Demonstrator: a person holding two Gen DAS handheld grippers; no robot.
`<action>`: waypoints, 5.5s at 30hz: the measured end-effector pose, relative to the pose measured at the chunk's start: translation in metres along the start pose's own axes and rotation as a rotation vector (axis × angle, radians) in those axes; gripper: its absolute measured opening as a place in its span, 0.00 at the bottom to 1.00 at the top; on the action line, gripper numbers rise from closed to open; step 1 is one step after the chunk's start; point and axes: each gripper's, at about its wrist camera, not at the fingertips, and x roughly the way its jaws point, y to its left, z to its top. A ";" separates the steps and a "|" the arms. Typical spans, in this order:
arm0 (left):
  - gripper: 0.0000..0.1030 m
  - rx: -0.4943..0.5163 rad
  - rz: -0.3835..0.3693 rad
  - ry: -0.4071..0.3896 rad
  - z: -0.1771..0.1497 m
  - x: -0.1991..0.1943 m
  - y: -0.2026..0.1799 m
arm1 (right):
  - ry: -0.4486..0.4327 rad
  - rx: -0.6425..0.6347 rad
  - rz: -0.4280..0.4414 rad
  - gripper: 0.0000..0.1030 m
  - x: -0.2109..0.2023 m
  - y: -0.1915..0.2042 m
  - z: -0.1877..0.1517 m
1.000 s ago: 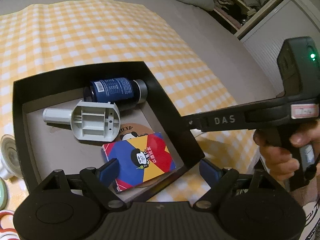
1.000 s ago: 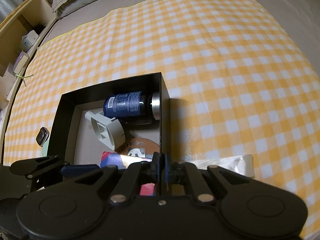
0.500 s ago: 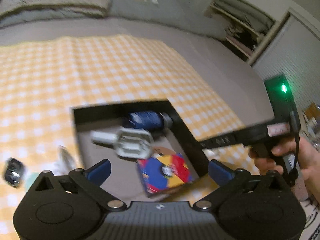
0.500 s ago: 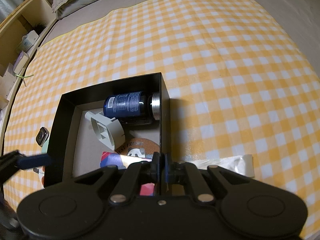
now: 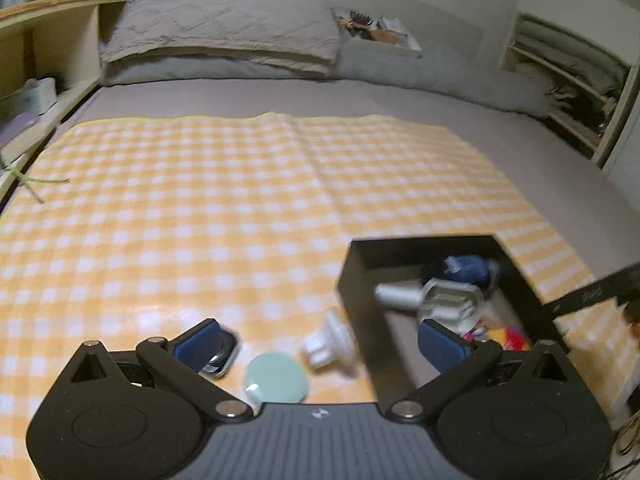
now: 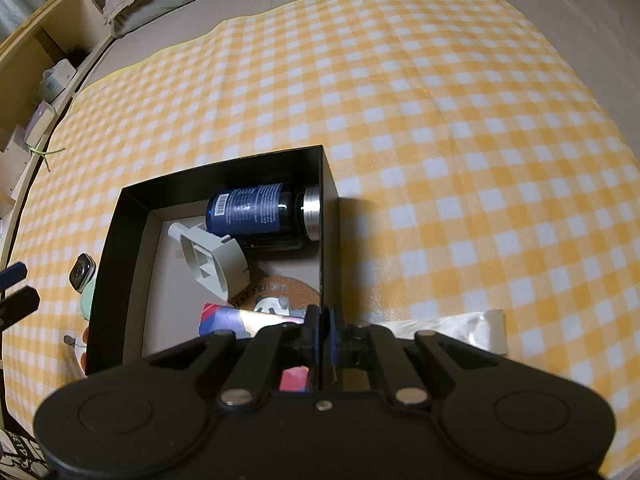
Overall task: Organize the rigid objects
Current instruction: 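Raise the left tool and move it toward the red-and-white scissors, then close the left tool around the red-and-white scissors and lift them, then carry the scissors into the black box and open the left tool, then move the left tool over the mint green round case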
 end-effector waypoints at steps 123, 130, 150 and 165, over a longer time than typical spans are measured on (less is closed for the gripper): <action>0.17 -0.004 -0.062 0.075 -0.018 0.044 -0.087 | 0.015 -0.029 -0.039 0.06 0.007 0.004 0.003; 0.35 -0.006 -0.082 0.088 -0.020 0.040 -0.086 | 0.015 -0.029 -0.039 0.07 0.007 0.004 0.003; 0.95 0.004 -0.052 -0.166 0.008 -0.020 -0.052 | 0.014 -0.030 -0.037 0.06 0.007 0.003 0.003; 0.75 0.092 0.028 -0.006 -0.027 0.023 0.003 | 0.015 -0.028 -0.035 0.06 0.007 0.003 0.003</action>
